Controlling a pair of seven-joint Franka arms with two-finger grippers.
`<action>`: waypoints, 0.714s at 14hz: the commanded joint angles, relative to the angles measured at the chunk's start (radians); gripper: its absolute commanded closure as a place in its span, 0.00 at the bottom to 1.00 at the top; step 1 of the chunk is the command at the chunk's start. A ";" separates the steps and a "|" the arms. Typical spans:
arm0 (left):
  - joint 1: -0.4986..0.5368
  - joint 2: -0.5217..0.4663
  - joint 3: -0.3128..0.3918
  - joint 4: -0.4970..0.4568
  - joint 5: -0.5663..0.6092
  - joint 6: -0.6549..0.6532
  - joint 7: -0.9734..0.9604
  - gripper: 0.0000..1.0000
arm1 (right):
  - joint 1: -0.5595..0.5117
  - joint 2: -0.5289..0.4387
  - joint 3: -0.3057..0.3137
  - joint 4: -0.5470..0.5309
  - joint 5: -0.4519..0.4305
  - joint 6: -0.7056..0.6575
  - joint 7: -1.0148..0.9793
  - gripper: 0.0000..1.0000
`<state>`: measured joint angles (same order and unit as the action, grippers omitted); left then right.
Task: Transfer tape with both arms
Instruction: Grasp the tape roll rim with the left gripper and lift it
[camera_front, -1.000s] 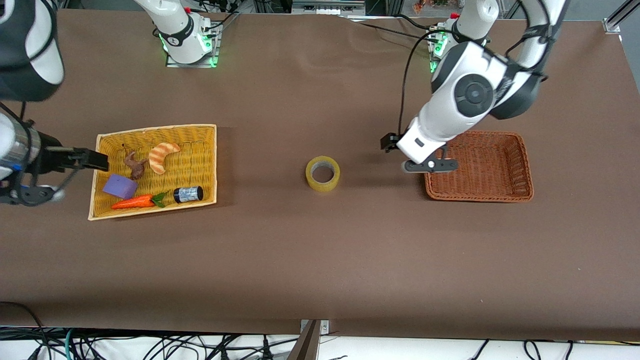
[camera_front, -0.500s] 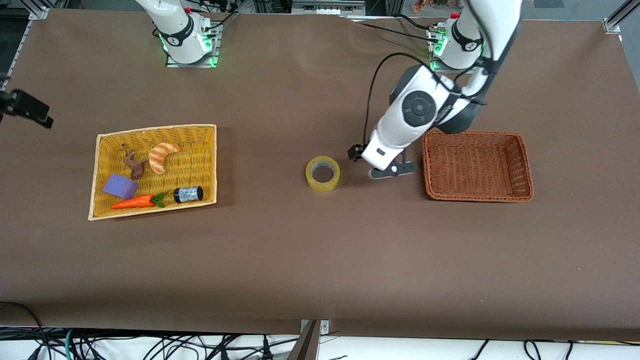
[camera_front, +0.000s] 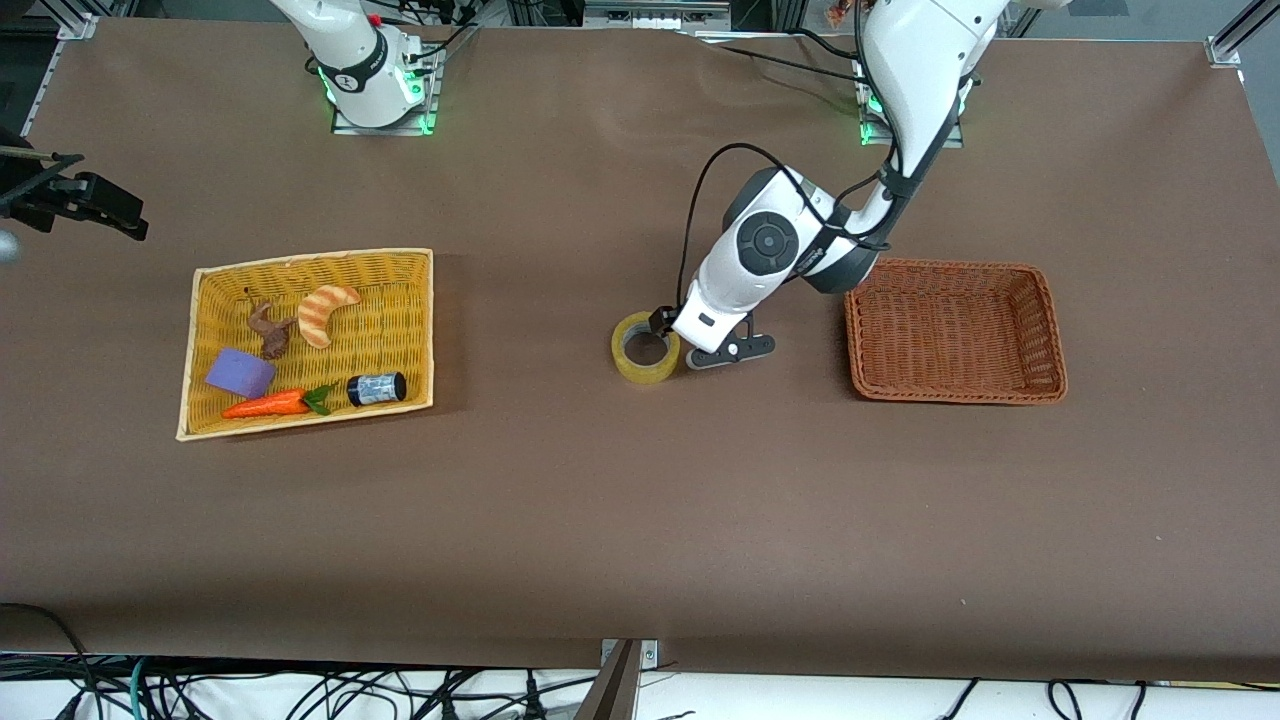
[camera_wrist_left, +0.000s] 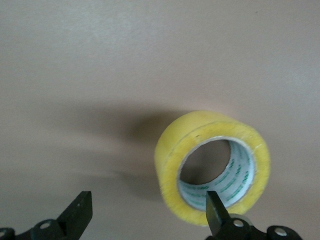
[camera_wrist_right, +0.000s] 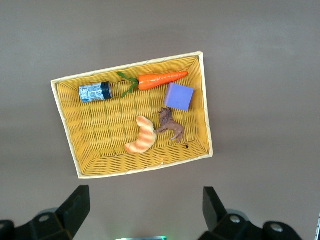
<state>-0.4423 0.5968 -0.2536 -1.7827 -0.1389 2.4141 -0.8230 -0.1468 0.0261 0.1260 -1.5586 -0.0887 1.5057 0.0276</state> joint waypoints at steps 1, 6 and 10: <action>-0.024 0.053 0.014 0.058 -0.021 0.022 -0.005 0.00 | -0.008 0.009 0.001 0.023 0.012 -0.005 -0.006 0.00; -0.050 0.113 0.016 0.069 -0.015 0.115 -0.036 0.20 | -0.007 0.028 0.003 0.026 0.056 0.005 0.000 0.00; -0.041 0.100 0.017 0.063 -0.005 0.103 -0.025 1.00 | -0.007 0.029 0.004 0.028 0.064 -0.004 0.000 0.00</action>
<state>-0.4770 0.7036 -0.2470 -1.7327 -0.1389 2.5331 -0.8496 -0.1469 0.0459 0.1256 -1.5565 -0.0435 1.5125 0.0280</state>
